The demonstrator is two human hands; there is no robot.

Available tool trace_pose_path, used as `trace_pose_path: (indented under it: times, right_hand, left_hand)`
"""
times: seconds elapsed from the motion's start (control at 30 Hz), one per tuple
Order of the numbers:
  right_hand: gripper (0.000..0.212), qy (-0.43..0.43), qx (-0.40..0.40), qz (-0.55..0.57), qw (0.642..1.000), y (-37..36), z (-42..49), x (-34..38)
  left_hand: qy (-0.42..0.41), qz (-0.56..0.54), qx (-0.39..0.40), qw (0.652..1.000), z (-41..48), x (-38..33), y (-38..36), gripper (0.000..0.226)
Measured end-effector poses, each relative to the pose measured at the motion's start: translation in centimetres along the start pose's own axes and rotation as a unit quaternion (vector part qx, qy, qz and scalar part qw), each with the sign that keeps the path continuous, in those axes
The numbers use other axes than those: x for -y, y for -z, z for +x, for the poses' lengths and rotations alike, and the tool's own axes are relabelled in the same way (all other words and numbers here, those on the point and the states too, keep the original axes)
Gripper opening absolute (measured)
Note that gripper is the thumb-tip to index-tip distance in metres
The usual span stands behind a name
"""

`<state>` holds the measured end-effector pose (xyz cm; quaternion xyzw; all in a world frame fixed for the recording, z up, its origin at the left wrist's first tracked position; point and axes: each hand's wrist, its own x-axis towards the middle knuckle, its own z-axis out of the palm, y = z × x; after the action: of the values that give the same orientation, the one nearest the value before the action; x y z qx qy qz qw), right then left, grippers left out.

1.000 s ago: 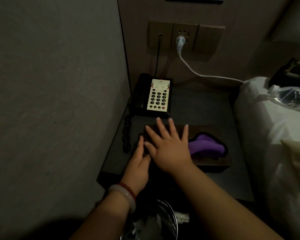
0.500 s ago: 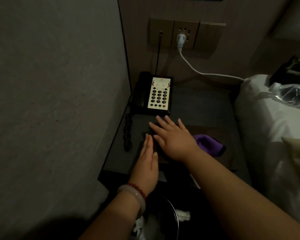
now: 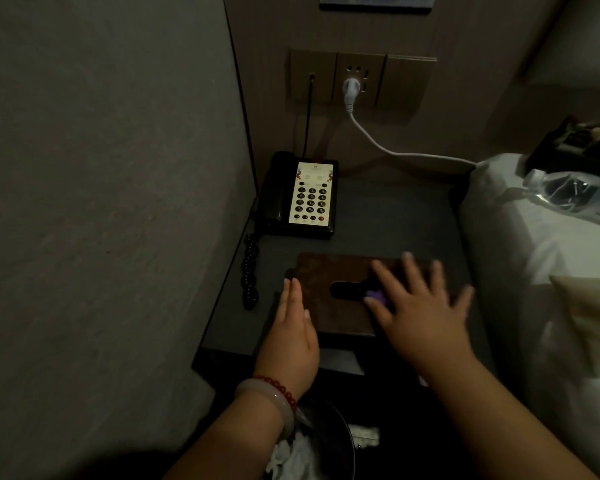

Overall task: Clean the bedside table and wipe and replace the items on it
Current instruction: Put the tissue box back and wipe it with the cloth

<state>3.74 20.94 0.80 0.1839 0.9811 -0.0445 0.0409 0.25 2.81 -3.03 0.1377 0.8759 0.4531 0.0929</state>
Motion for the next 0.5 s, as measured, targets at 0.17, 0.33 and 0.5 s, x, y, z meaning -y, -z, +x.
trace_pose_path:
  times: [0.17, 0.33, 0.5]
  right_hand:
    - [0.028, -0.047, -0.141, 0.148, 0.978, -0.4, -2.1, -3.9]
    - [0.028, -0.012, -0.233, 0.23, 0.945, -0.5, -3.9, -1.2]
    - [0.042, 0.064, -0.2, 0.172, 0.962, -1.2, -4.2, 1.4]
  left_hand:
    - [-0.007, 0.05, 0.009, 0.999, -0.3, -0.6, 0.2, 0.054]
    - [-0.054, 0.255, 0.06, 0.964, 0.1, -0.1, 1.6, 0.073]
    - [-0.079, 0.3, 0.078, 0.947, -0.2, 0.2, 1.7, 0.076]
